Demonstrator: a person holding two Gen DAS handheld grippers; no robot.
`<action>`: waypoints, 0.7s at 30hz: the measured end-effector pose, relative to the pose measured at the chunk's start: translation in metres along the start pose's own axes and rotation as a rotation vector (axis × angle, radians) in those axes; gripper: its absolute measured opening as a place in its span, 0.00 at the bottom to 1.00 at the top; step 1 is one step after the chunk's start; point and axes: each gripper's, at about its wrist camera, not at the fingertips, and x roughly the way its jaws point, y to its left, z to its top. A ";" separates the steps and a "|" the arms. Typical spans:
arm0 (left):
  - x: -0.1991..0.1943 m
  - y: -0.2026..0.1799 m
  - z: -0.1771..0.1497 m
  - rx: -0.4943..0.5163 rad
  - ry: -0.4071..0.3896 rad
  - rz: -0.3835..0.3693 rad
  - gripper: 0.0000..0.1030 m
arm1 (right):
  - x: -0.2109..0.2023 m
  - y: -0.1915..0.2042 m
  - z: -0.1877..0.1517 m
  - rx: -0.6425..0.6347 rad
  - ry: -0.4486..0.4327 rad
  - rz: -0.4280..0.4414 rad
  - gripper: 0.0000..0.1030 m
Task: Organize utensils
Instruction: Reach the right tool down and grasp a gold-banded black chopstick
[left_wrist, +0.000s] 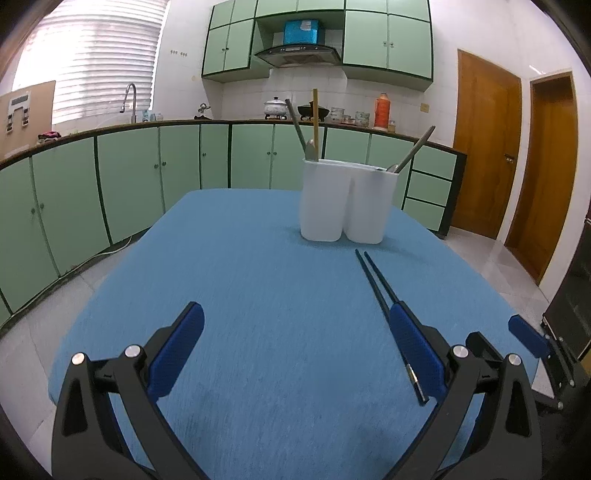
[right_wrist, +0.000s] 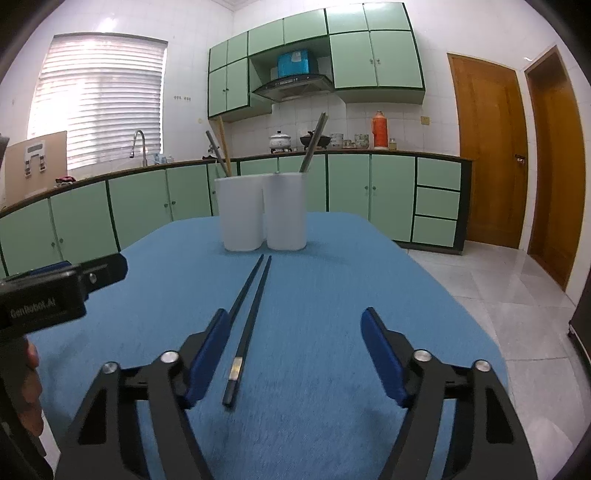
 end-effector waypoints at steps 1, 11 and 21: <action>0.000 0.001 -0.001 -0.002 0.002 0.002 0.95 | 0.000 0.001 -0.001 -0.002 0.004 -0.002 0.63; 0.002 0.004 -0.009 -0.014 0.013 0.004 0.95 | 0.003 0.014 -0.018 -0.008 0.033 0.024 0.51; 0.006 0.009 -0.013 -0.032 0.025 0.004 0.95 | 0.012 0.023 -0.030 -0.036 0.072 0.020 0.32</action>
